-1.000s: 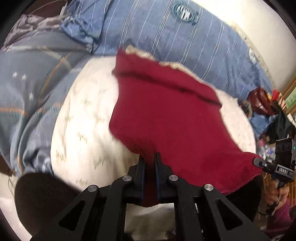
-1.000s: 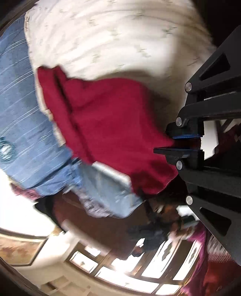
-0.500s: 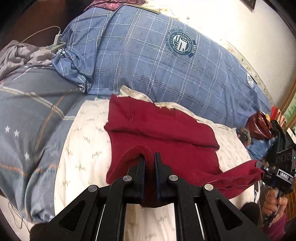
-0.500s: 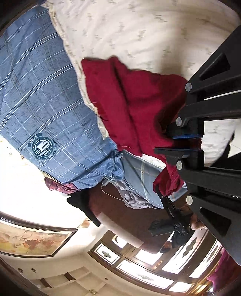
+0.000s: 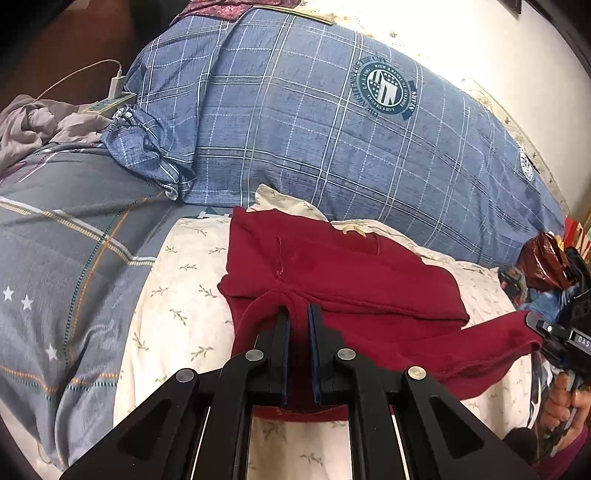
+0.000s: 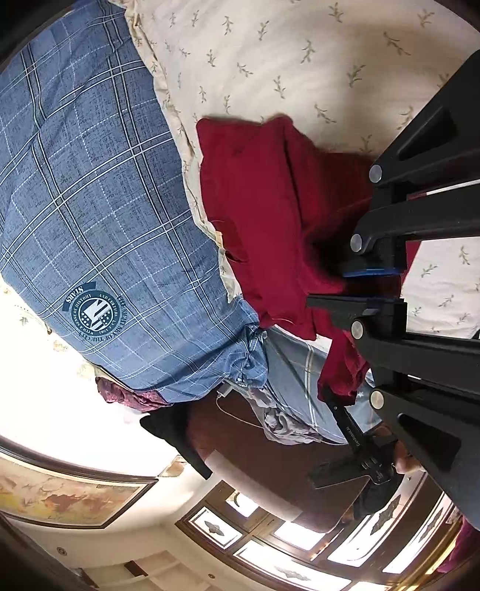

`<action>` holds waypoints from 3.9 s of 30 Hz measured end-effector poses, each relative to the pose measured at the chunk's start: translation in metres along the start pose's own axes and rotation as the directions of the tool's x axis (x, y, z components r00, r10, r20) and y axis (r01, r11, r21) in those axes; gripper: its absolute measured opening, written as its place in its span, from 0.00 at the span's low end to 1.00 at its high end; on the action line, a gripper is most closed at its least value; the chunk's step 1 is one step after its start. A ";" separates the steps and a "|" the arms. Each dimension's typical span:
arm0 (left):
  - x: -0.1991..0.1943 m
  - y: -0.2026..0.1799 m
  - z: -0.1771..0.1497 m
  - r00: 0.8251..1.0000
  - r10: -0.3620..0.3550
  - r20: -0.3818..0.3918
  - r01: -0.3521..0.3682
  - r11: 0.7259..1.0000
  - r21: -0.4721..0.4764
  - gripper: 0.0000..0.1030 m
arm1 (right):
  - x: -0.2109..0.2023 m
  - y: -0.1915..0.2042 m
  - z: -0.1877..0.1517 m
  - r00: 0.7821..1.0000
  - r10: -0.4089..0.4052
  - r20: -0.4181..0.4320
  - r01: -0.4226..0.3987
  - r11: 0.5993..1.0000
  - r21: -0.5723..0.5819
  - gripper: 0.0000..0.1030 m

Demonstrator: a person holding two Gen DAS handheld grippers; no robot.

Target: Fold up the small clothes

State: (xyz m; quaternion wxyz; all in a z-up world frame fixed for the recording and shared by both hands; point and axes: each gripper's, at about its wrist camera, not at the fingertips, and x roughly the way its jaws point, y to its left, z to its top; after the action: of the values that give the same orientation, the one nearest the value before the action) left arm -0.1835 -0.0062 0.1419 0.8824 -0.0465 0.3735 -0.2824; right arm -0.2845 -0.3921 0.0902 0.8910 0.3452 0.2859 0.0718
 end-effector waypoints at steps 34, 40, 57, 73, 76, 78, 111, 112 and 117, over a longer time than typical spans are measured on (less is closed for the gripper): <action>0.200 0.014 0.107 0.990 0.114 -0.084 -0.120 0.991 -0.066 0.07 | 0.128 -0.086 0.110 0.987 -0.153 -0.044 0.156 0.985 0.079 0.06; 0.230 0.020 0.112 0.985 0.137 -0.108 -0.145 0.987 -0.069 0.07 | 0.150 -0.113 0.115 0.982 -0.175 -0.076 0.184 0.974 0.134 0.06; 0.249 0.045 0.117 0.992 0.041 -0.118 -0.062 0.982 -0.178 0.43 | 0.151 -0.135 0.118 0.981 -0.191 -0.034 0.194 0.957 0.216 0.49; 0.253 0.041 0.115 0.973 0.211 -0.094 -0.221 0.970 -0.103 0.80 | 0.196 -0.083 0.124 0.927 -0.358 -0.113 0.345 0.931 -0.121 0.45; 0.284 0.042 0.112 0.948 0.279 -0.153 -0.290 0.955 -0.058 0.79 | 0.211 -0.114 0.131 0.895 -0.433 -0.108 0.430 0.902 -0.052 0.44; 0.297 0.045 0.110 0.945 0.275 -0.179 -0.291 0.954 -0.070 0.81 | 0.216 -0.137 0.131 0.906 -0.409 -0.109 0.414 0.910 0.022 0.44; 0.142 0.051 0.019 0.967 0.206 -0.150 -0.227 0.964 -0.139 0.79 | 0.067 -0.065 -0.008 0.874 -0.447 -0.192 0.404 0.886 -0.226 0.08; 0.144 0.049 0.020 0.968 0.206 -0.140 -0.225 0.964 -0.141 0.79 | 0.064 -0.060 -0.006 0.882 -0.435 -0.179 0.395 0.892 -0.222 0.14; 0.146 0.039 0.023 0.961 0.266 -0.082 -0.273 0.957 -0.097 0.79 | 0.059 -0.017 0.004 0.909 -0.403 -0.106 0.362 0.890 -0.278 0.43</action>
State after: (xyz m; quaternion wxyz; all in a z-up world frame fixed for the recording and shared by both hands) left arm -0.0675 -0.0542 0.0547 0.8956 -0.0331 0.4208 -0.1404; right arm -0.2345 -0.3879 0.0537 0.8983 0.1588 0.4076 -0.0421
